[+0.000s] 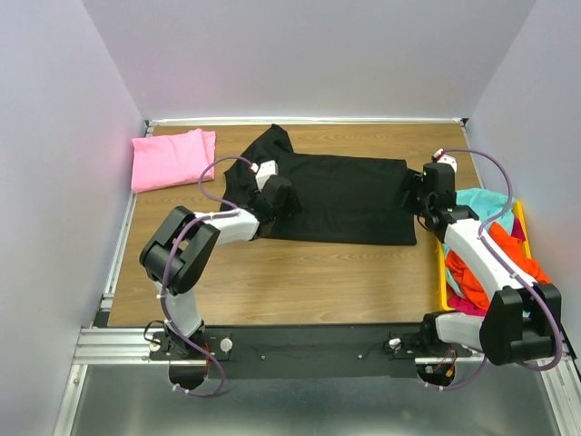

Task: Fold and stack the t-shirts
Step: Fold the tshirt

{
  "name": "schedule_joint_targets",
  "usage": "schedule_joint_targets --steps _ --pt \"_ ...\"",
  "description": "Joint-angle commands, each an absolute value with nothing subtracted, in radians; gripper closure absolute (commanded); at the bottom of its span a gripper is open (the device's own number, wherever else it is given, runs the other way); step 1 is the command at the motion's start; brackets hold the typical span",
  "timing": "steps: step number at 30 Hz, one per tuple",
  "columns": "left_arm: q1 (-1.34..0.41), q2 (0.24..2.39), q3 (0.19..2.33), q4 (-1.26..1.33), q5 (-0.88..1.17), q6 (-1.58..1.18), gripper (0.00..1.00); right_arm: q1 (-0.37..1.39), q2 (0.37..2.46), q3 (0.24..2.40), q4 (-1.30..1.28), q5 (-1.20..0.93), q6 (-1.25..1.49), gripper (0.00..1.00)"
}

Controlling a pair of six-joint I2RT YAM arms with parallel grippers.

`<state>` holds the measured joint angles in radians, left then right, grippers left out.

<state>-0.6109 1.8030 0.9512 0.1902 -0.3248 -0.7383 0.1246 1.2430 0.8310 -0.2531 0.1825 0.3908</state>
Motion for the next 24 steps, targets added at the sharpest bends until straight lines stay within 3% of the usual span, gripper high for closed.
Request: schedule_joint_targets --steps 1,24 --pt "-0.614 1.825 1.009 0.183 -0.365 -0.701 0.12 0.129 1.239 0.825 -0.239 0.189 0.374 0.16" --pt "-0.6 2.014 1.252 0.155 -0.403 -0.537 0.12 0.129 1.285 0.83 -0.239 0.206 0.373 0.16"
